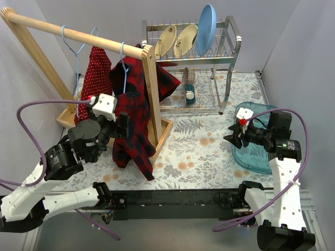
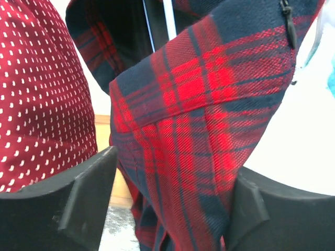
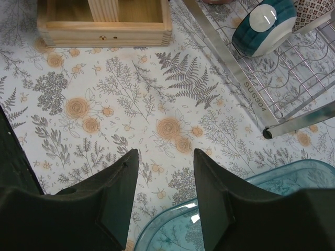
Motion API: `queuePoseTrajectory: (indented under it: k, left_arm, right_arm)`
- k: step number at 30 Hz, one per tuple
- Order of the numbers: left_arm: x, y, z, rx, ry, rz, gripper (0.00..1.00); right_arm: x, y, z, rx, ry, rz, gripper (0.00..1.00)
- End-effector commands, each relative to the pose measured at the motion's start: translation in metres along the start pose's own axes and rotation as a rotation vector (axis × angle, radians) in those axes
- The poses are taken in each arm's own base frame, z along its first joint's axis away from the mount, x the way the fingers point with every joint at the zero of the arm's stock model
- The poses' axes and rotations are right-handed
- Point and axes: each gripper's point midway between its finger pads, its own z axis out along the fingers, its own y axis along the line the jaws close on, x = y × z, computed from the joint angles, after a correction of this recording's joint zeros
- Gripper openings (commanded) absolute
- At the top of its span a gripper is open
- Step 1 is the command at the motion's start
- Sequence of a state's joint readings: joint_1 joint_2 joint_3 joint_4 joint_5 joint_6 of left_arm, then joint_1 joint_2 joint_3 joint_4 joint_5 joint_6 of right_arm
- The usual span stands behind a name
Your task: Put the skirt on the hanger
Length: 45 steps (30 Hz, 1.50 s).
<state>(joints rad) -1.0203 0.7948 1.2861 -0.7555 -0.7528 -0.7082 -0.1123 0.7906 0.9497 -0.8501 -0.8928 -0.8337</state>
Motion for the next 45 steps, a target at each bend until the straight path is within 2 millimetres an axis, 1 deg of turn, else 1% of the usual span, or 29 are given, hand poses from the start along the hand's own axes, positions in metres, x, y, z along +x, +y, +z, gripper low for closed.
queuePoseTrajectory:
  k: [1, 4, 5, 6, 9, 12, 16, 20, 22, 23, 25, 26, 27, 28, 29, 30, 31, 32, 33, 37, 40, 41, 42, 44, 45]
  left_arm:
    - [-0.011, 0.0, -0.016, 0.058, -0.014, -0.107, 0.71]
    - [-0.02, 0.003, -0.029, 0.097, -0.035, -0.167, 0.78]
    - [-0.024, 0.005, -0.033, 0.11, -0.045, -0.185, 0.84]
    - [-0.028, 0.005, -0.038, 0.129, -0.052, -0.199, 0.86]
    - [-0.035, 0.004, -0.046, 0.163, -0.061, -0.233, 0.93]
    - [-0.049, 0.006, -0.056, 0.199, -0.087, -0.269, 0.97]
    - [-0.076, 0.015, -0.074, 0.235, -0.159, -0.321, 0.98]
    - [-0.096, 0.02, -0.086, 0.271, -0.215, -0.347, 0.98]
    - [-0.1, 0.019, -0.087, 0.274, -0.214, -0.337, 0.98]
    - [-0.104, 0.021, -0.089, 0.276, -0.221, -0.34, 0.98]
    - [-0.105, 0.018, -0.09, 0.297, -0.219, -0.333, 0.98]
    - [-0.105, 0.017, -0.091, 0.305, -0.22, -0.331, 0.98]
    - [-0.106, 0.015, -0.093, 0.32, -0.225, -0.335, 0.98]
    - [-0.106, 0.017, -0.095, 0.325, -0.234, -0.339, 0.98]
    - [-0.107, 0.017, -0.097, 0.331, -0.242, -0.346, 0.98]
    - [-0.106, 0.016, -0.097, 0.336, -0.247, -0.349, 0.98]
    - [-0.106, 0.018, -0.1, 0.34, -0.258, -0.352, 0.98]
    - [-0.106, 0.018, -0.1, 0.342, -0.26, -0.354, 0.98]
    - [-0.105, 0.018, -0.1, 0.342, -0.261, -0.352, 0.98]
    - [-0.098, 0.019, -0.097, 0.326, -0.241, -0.341, 0.98]
    - [-0.096, 0.022, -0.099, 0.323, -0.244, -0.341, 0.98]
    - [-0.097, 0.023, -0.1, 0.323, -0.252, -0.343, 0.98]
    - [-0.099, 0.024, -0.102, 0.325, -0.262, -0.35, 0.98]
    - [-0.1, 0.027, -0.105, 0.324, -0.275, -0.358, 0.98]
    - [-0.101, 0.028, -0.106, 0.325, -0.279, -0.359, 0.98]
  right_arm:
    - [-0.005, 0.003, -0.003, 0.001, -0.018, -0.01, 0.54]
    - [-0.005, 0.003, -0.003, -0.001, -0.019, -0.008, 0.54]
    - [-0.006, 0.003, -0.003, -0.003, -0.021, -0.007, 0.54]
    - [-0.007, 0.003, -0.003, -0.006, -0.025, -0.007, 0.54]
    - [-0.009, 0.003, -0.002, -0.01, -0.031, -0.005, 0.54]
    - [-0.011, 0.003, -0.003, -0.007, -0.032, -0.004, 0.54]
    - [-0.014, 0.001, -0.005, 0.004, -0.032, -0.006, 0.54]
    - [-0.023, -0.003, -0.008, 0.025, -0.042, -0.004, 0.54]
    - [-0.027, -0.005, -0.01, 0.043, -0.048, 0.011, 0.55]
    - [-0.033, -0.008, -0.012, 0.06, -0.06, 0.001, 0.56]
    - [-0.04, -0.013, -0.016, 0.097, -0.069, 0.026, 0.59]
    - [-0.049, -0.017, -0.019, 0.127, -0.089, 0.001, 0.71]
    - [-0.052, -0.024, -0.023, 0.175, -0.089, 0.002, 0.79]
    - [-0.058, -0.028, -0.027, 0.218, -0.102, 0.057, 0.82]
    - [-0.063, -0.032, -0.032, 0.262, -0.112, 0.059, 0.92]
    - [-0.07, -0.044, -0.04, 0.341, -0.119, 0.05, 0.98]
    - [-0.075, -0.049, -0.045, 0.383, -0.13, 0.056, 0.99]
    - [-0.08, -0.051, -0.051, 0.43, -0.148, 0.1, 0.99]
    - [-0.085, -0.062, -0.06, 0.507, -0.158, 0.097, 0.99]
    - [-0.104, -0.072, -0.083, 0.635, -0.201, 0.136, 0.99]
    - [-0.109, -0.081, -0.101, 0.75, -0.225, 0.195, 0.99]
    - [-0.116, -0.081, -0.11, 0.784, -0.245, 0.194, 0.99]
    - [-0.116, -0.084, -0.119, 0.84, -0.252, 0.217, 0.99]
    - [-0.121, -0.085, -0.132, 0.9, -0.278, 0.223, 0.99]
    - [-0.12, -0.088, -0.138, 0.941, -0.28, 0.232, 0.99]
